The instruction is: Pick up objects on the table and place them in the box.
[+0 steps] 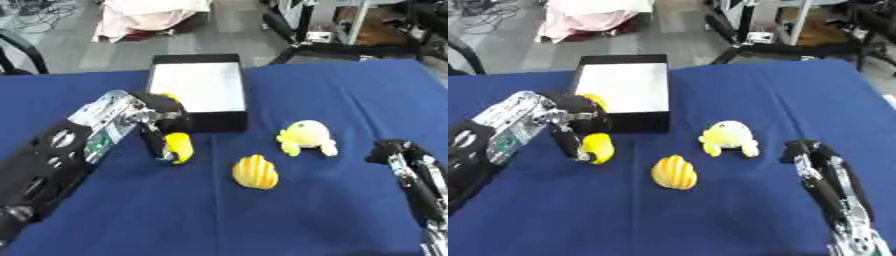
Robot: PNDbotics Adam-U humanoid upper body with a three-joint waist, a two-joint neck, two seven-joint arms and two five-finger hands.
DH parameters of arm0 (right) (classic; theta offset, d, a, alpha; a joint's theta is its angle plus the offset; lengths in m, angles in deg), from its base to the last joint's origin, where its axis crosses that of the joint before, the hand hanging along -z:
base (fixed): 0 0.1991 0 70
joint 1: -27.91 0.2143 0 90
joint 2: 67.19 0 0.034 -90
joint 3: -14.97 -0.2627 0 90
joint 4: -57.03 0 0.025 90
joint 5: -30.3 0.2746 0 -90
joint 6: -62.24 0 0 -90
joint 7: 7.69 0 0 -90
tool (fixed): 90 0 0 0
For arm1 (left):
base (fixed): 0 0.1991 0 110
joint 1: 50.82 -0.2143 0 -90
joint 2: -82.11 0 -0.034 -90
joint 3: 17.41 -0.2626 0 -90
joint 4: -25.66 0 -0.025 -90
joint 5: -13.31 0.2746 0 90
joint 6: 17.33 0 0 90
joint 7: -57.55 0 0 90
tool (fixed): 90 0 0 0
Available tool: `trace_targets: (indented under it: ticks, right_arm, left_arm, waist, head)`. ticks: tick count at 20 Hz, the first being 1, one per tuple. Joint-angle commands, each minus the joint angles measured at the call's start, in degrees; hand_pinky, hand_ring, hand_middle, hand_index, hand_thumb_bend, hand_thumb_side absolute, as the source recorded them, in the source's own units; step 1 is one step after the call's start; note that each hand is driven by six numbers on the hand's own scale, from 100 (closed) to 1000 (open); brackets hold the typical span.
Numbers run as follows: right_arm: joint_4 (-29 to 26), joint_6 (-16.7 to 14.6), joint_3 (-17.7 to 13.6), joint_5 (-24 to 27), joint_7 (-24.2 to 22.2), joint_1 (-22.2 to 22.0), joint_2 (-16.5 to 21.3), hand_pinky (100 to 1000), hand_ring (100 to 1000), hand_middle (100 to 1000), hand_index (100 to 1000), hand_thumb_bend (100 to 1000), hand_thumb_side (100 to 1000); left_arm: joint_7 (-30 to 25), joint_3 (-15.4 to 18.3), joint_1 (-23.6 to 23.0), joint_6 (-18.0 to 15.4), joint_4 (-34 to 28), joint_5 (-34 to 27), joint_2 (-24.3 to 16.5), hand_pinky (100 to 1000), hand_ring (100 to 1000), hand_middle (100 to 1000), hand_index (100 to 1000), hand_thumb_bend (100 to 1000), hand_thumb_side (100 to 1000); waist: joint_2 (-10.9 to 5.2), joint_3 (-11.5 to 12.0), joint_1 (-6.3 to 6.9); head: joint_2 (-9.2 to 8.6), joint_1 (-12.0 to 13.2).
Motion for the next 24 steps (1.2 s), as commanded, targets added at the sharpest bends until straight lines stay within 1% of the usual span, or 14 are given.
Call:
trace_targets:
  ticks: [1,2,3,4,8,9,10,11,13,15,16,17,21,24]
  right_arm:
    - [-0.67,-0.09,-0.08,0.19,-0.17,0.61,0.61,697,580,534,656,100,612]
    - [-0.68,-0.09,-0.08,0.2,-0.17,0.61,0.6,697,580,534,656,100,612]
    - [-0.68,-0.08,-0.09,0.2,-0.16,0.61,0.59,697,580,534,656,100,612]
    - [-0.68,-0.08,-0.09,0.2,-0.15,0.61,0.59,697,580,534,656,100,612]
    - [-0.65,-0.06,-0.11,0.17,-0.11,0.58,0.59,697,580,534,656,100,613]
    - [-0.64,-0.06,-0.13,0.16,-0.09,0.58,0.6,697,580,534,656,100,614]
    - [-0.63,-0.05,-0.14,0.16,-0.06,0.57,0.6,697,580,534,656,100,614]
    - [-0.63,-0.04,-0.15,0.17,-0.03,0.56,0.61,697,580,534,656,100,616]
    - [-0.61,0.0,-0.14,0.2,0.02,0.56,0.61,697,579,534,657,100,619]
    - [-0.59,0.04,-0.18,0.22,0.1,0.55,0.62,697,579,534,657,100,620]
    - [-0.6,0.05,-0.21,0.24,0.15,0.55,0.62,697,579,533,657,100,625]
    - [-0.6,0.07,-0.23,0.25,0.19,0.53,0.63,697,579,533,657,100,621]
    - [-0.58,0.1,-0.28,0.26,0.28,0.41,0.7,697,579,533,657,100,621]
    - [-0.54,0.11,-0.25,0.26,0.27,0.26,0.73,697,579,533,657,100,622]
  left_arm:
    - [0.41,0.54,0.56,0.12,1.13,1.36,0.13,616,583,679,846,345,258]
    - [0.64,0.63,0.44,0.13,1.69,1.76,0.33,612,581,677,846,344,258]
    - [0.8,0.73,0.29,0.11,2.25,2.05,0.5,579,554,655,835,334,254]
    - [0.9,0.84,0.16,0.09,2.83,2.26,0.66,579,554,655,835,334,254]
    - [0.78,1.06,-0.31,-0.34,4.61,2.34,0.95,467,459,548,768,294,240]
    - [0.92,1.12,-0.34,-0.45,4.67,2.33,0.92,404,404,478,708,259,235]
    - [1.16,1.19,-0.36,-0.49,4.55,2.33,0.84,395,396,470,700,253,234]
    - [1.59,1.3,-0.33,-0.45,4.26,2.32,0.72,323,334,385,626,167,227]
    - [2.57,1.45,-0.35,-0.15,3.45,2.13,0.36,233,257,281,535,104,220]
    - [3.46,1.76,-0.41,0.41,2.12,1.56,-0.24,178,211,227,487,100,229]
    - [3.79,2.01,-0.42,0.82,1.2,1.07,-0.65,163,199,214,473,100,376]
    - [4.09,2.37,-0.32,1.33,0.01,0.45,-1.17,157,195,205,469,100,236]
    - [4.47,4.56,1.65,4.06,-7.09,-1.22,-3.98,156,195,207,477,130,269]
    - [4.91,7.04,4.69,6.64,-10.43,0.27,-5.02,168,204,219,494,139,294]
  waist:
    - [-0.46,-0.08,-0.16]
    - [-0.45,-0.09,-0.17]
    - [-0.43,-0.09,-0.16]
    - [-0.42,-0.09,-0.16]
    - [-0.39,-0.05,-0.17]
    - [-0.39,-0.02,-0.18]
    - [-0.4,0.0,-0.19]
    - [-0.41,0.03,-0.19]
    - [-0.44,0.06,-0.2]
    - [-0.46,0.09,-0.19]
    - [-0.47,0.1,-0.19]
    - [-0.5,0.12,-0.18]
    - [-0.65,0.31,-0.14]
    - [-0.78,0.48,-0.15]
  head:
    - [-0.11,-0.07]
    - [-0.11,-0.07]
    - [-0.11,-0.06]
    - [-0.11,-0.05]
    - [-0.11,-0.16]
    - [-0.11,-0.17]
    - [-0.11,-0.17]
    - [-0.11,-0.15]
    - [-0.11,-0.17]
    - [-0.11,-0.24]
    - [-0.11,-0.27]
    - [-0.11,-0.32]
    - [-0.11,-0.47]
    - [-0.11,-0.43]
